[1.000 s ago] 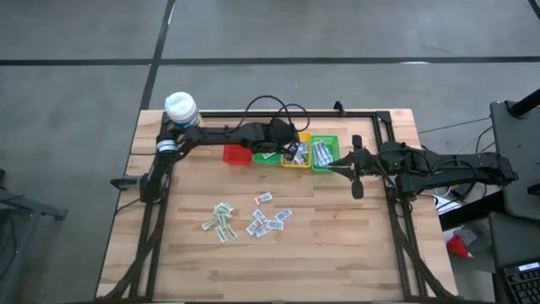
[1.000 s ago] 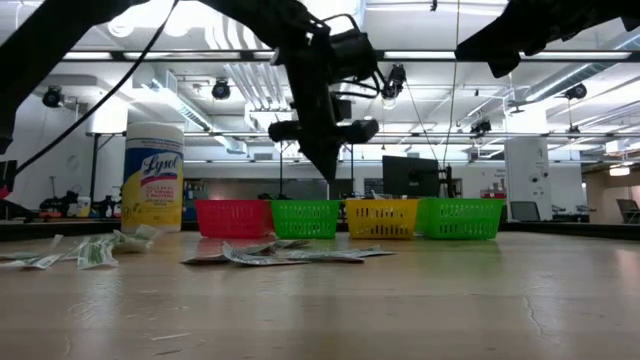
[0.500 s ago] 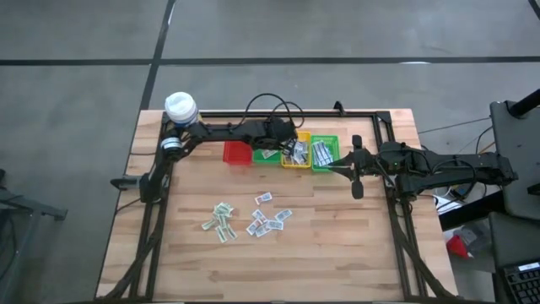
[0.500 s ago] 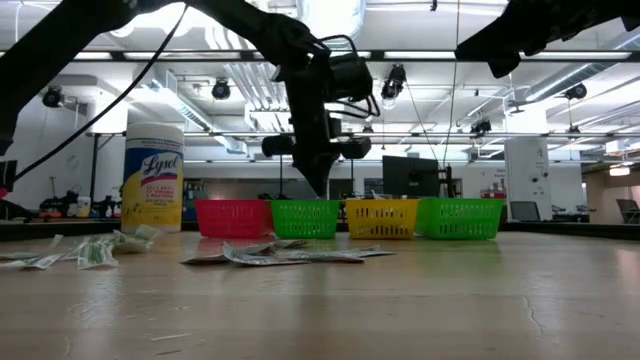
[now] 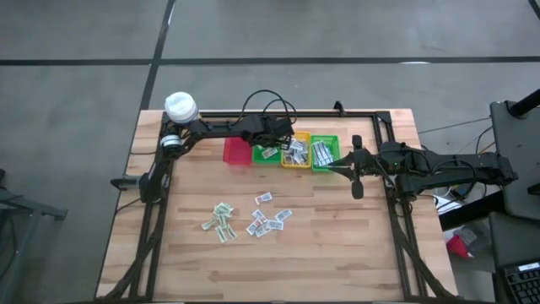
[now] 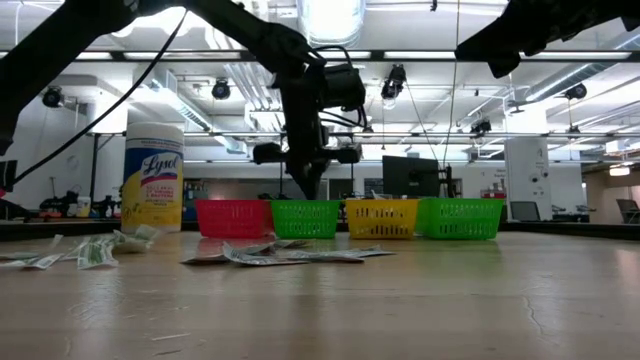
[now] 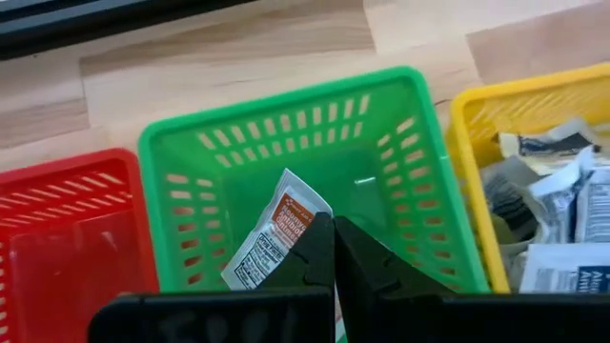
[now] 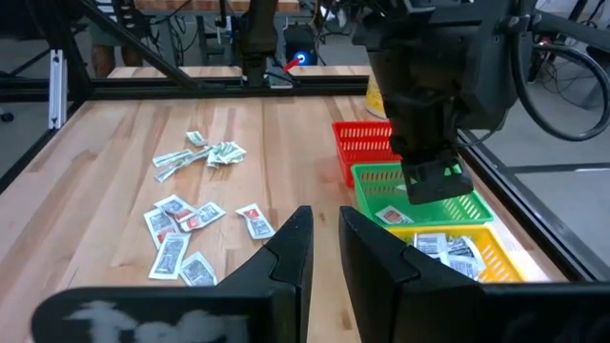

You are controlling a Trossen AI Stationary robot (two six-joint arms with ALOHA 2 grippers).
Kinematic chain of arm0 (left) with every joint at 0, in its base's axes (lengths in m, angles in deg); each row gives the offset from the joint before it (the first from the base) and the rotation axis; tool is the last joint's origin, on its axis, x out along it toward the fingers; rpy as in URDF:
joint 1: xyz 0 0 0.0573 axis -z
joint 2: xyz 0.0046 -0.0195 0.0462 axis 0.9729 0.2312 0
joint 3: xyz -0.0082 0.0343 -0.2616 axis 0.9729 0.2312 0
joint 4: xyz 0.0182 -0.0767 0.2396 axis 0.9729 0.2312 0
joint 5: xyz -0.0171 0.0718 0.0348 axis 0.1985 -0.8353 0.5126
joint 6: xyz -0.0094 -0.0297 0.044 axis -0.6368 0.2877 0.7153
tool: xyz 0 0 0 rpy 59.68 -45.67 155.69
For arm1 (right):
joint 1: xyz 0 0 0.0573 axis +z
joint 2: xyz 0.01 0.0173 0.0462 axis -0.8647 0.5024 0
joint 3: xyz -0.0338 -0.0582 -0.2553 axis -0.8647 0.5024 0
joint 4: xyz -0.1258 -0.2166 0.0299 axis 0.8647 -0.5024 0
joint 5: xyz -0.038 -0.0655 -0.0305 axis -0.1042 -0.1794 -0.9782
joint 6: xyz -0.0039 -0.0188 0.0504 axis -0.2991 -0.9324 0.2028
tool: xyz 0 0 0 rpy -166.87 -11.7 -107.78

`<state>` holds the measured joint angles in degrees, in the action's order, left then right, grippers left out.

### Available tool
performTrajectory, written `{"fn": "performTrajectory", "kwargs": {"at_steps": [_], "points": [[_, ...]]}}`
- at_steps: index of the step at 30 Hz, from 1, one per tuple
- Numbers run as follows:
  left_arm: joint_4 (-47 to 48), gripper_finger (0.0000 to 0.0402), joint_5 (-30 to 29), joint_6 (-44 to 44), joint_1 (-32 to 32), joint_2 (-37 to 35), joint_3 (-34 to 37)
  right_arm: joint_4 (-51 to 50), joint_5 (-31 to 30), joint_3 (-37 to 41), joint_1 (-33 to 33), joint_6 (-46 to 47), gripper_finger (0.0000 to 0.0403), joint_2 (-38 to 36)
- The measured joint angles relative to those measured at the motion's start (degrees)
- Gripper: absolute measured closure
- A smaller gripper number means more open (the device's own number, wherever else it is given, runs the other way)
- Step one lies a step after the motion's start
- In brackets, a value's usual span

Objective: Pick & Place First Aid Supplies
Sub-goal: Put the orange ointment pack into the left green bin

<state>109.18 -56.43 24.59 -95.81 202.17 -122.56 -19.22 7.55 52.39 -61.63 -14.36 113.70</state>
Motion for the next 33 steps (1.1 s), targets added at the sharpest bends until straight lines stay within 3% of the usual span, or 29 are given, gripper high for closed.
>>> {"fn": "performTrajectory", "kwargs": {"at_steps": [7, 15, 21, 25, 33], "points": [[-2.4, 0.0386, 0.1, 0.3, 0.1, 0.0, 1.8, 0.0, 0.0, 0.0, 0.0, 0.1, 0.0351, 0.0], [-2.3, 0.0318, 0.4, 1.9, 0.0, 0.0, 2.6, 0.0, 0.0, 0.0, 0.0, 0.2, 0.0351, 0.0], [-1.9, 0.0284, 11.9, 9.2, 0.9, -2.5, 0.3, 0.0, 0.0, 0.0, 0.0, 0.1, 0.0351, 0.0], [-0.6, 0.0282, 16.1, 16.0, 5.3, -5.4, 0.0, 0.0, 0.0, 0.0, 0.0, 0.0, 0.0351, 0.0], [5.2, 0.0282, 16.3, 26.8, 16.7, -7.3, 0.5, -0.2, 0.0, 0.0, 0.0, 0.0, 0.0351, 0.0]]}}
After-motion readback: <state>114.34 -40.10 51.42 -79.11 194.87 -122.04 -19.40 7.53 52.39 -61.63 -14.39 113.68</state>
